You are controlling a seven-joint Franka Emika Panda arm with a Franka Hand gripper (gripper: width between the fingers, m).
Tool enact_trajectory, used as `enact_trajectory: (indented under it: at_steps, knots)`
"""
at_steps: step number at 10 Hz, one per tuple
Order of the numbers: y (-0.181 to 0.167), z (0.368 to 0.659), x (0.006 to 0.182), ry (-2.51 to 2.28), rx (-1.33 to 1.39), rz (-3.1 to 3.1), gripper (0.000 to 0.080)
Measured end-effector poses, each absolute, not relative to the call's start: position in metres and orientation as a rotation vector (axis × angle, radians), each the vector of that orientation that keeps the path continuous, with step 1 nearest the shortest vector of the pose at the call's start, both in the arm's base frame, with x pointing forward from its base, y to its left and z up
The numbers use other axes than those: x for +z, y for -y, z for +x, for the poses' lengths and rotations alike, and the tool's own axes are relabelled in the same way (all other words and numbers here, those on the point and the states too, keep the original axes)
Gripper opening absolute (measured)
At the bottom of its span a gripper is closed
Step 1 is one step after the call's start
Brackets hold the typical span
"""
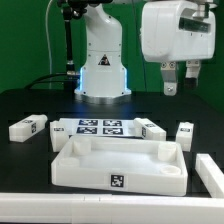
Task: Assemble desk
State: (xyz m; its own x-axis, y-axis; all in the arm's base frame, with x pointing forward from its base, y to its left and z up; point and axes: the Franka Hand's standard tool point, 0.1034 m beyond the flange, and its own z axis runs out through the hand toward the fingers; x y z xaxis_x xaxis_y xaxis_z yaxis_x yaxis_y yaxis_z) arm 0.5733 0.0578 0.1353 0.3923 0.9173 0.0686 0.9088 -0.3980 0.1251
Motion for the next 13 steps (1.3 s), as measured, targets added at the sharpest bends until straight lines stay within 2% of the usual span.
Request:
enact_trajectory:
  at_steps: [3,7,8,11,13]
  knots:
    - [-0.027,0.552,0.119,-1.887,0.139,2.427,0.065]
    - [-0.022,0.549,0.114,-1.916,0.124,2.414,0.065]
    - [-0.015,0.547,0.105,-1.946,0.119,2.393,0.065]
    - [-0.013,0.501,0.062,-1.964,0.127,2.395,0.065]
    - [-0.012,0.491,0.033,-1.968,0.108,2.422,0.065]
